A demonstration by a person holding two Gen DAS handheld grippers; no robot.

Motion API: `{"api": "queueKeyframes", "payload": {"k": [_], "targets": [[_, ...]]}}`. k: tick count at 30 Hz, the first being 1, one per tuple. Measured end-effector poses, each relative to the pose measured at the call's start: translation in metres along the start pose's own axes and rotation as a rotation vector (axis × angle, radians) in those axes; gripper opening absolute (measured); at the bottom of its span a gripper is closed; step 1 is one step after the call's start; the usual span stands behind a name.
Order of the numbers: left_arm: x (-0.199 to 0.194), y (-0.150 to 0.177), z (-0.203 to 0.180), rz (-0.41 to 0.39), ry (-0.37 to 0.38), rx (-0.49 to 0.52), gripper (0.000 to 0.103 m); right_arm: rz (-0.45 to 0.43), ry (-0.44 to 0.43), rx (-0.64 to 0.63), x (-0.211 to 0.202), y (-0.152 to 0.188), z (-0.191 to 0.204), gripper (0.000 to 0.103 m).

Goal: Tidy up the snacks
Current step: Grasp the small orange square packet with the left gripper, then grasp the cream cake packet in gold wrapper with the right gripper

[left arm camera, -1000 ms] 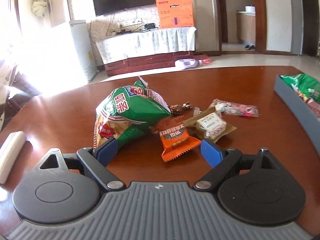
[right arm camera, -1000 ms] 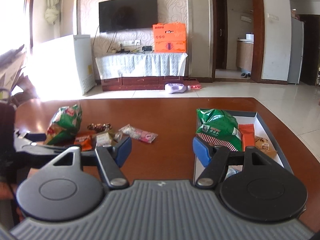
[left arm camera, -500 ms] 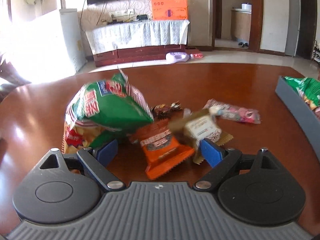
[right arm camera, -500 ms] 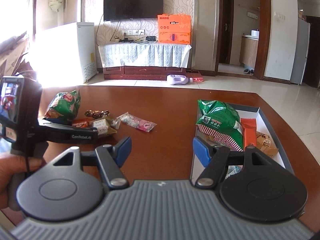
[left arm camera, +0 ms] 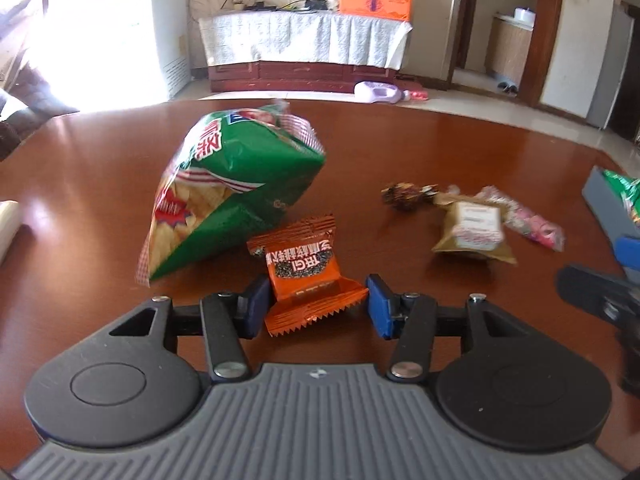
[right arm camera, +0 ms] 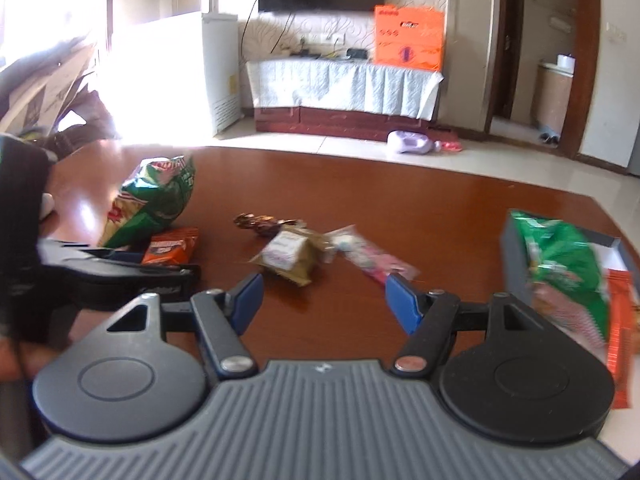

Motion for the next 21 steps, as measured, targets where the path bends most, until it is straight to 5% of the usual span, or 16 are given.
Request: {"api": "queueKeyframes", "payload": {"k": [3,7,17,19,21], "targets": [[-0.001,0.000,0.007,0.013,-0.028,0.008,0.059,0.015,0.059,0.015,0.018,-0.008,0.008,0.070],[0.001,0.002,0.008,0.032,-0.034,0.018,0.076,0.083,0.053,0.064,0.048,-0.012,0.008,0.070],[0.001,0.003,0.017,0.031,-0.023,0.014,0.079,0.103,-0.018,0.170,0.085,-0.024,0.014,0.082],[0.001,0.003,0.018,0.027,-0.020,0.020,0.079,0.098,0.019,0.120,0.090,-0.024,0.019,0.080],[0.001,0.003,0.018,0.022,-0.012,0.030,0.079,0.088,0.037,0.077,0.091,-0.024,0.019,0.059]]}}
Point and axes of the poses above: each gripper's, at about its wrist camera, not at the fingertips, and x roughly the way its jaws point, z to its left, y to its underside, the point moved 6 cm from there along x, roughly the way its jaws point, and after that the axes turned 11 degrees about z, right-handed, at the moved point
